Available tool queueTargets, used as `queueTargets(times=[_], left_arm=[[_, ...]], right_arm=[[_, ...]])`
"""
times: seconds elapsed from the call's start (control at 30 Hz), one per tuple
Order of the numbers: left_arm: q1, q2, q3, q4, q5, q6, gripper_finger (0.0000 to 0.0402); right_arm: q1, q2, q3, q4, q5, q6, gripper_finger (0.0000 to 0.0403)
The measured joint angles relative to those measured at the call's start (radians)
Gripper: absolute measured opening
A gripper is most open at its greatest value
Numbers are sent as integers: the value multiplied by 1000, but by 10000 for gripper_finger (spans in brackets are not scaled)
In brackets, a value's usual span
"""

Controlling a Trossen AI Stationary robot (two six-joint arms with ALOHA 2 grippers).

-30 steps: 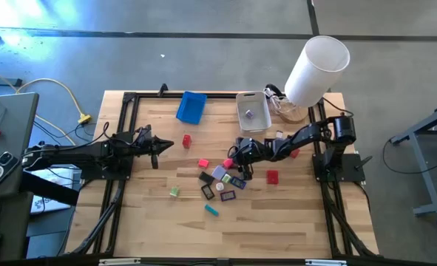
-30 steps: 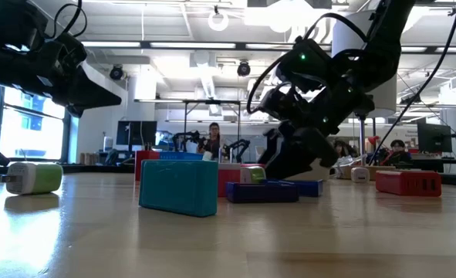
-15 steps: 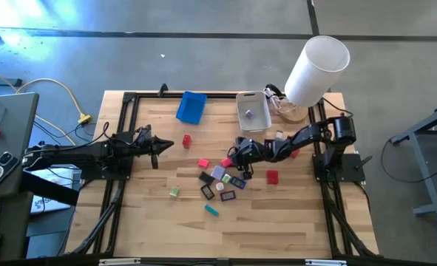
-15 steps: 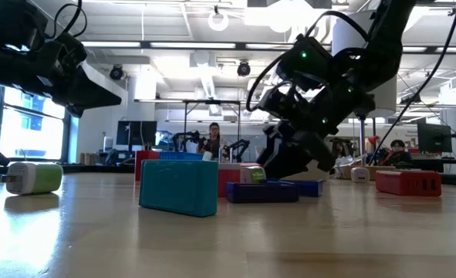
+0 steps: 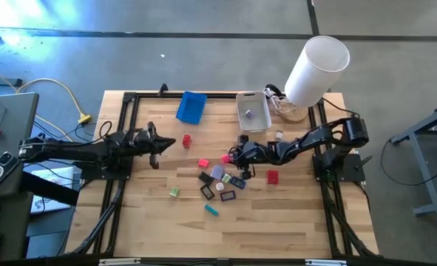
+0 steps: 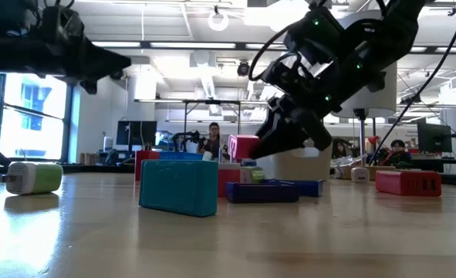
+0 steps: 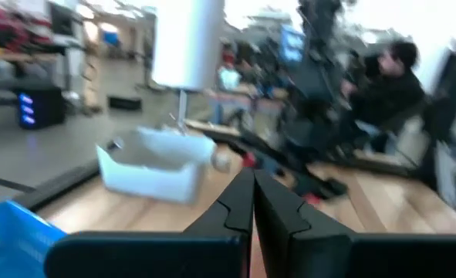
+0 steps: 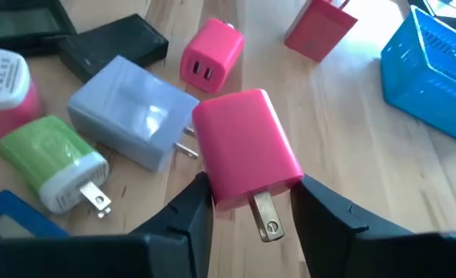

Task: Pick & Place Office items
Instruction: Put the right pink charger adapter into the white bin

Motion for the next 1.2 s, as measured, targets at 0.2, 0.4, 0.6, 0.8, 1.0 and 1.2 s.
queueTargets(times=[0.2, 0.4, 0.6, 0.8, 1.0, 1.2], left_arm=[[-9, 118, 0, 200, -18, -14, 19], [-8, 159, 0, 226, -32, 33, 19], [-8, 161, 0, 232, -32, -89, 19], [-2, 161, 0, 245, 37, -88, 19], [12, 161, 1, 246, 36, -194, 19], [21, 166, 2, 245, 61, -169, 19]], right_arm=[[2, -8, 0, -4, 8, -3, 135], [2, -8, 0, -9, 3, -4, 135], [-1, -8, 0, -21, 3, -4, 136], [-2, -8, 0, -24, 3, -26, 135], [-2, -8, 0, -25, -1, -27, 135], [-2, -8, 0, -27, -5, -27, 135]])
